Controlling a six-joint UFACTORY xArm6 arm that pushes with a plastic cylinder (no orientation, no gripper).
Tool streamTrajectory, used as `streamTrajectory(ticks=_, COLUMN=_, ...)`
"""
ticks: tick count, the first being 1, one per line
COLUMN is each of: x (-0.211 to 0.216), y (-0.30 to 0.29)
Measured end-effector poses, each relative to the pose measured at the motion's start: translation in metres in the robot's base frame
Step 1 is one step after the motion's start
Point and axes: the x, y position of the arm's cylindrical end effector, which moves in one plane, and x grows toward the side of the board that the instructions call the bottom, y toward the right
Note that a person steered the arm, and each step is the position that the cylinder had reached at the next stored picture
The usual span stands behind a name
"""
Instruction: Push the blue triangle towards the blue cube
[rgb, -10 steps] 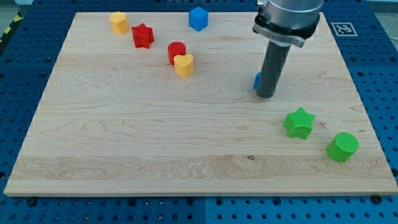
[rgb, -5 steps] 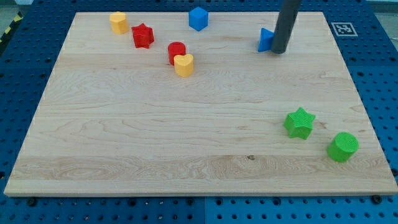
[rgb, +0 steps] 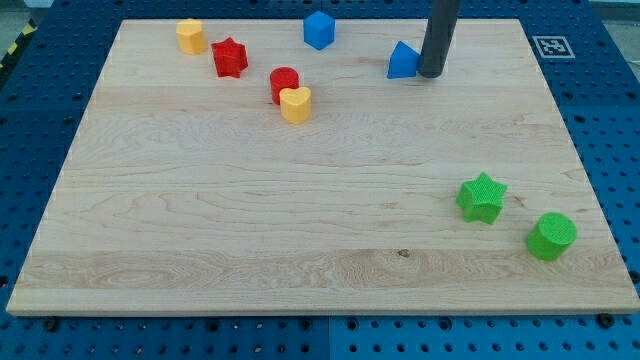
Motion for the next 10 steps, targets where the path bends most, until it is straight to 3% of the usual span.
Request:
streamTrajectory(ticks=2, x=-0.035, y=-0.003)
streamTrajectory(ticks=4, x=-0.008, y=0.002)
streamTrajectory(ticks=7, x=-0.008, y=-0.048)
streamTrajectory(ticks=10, x=-0.003, y=-0.048)
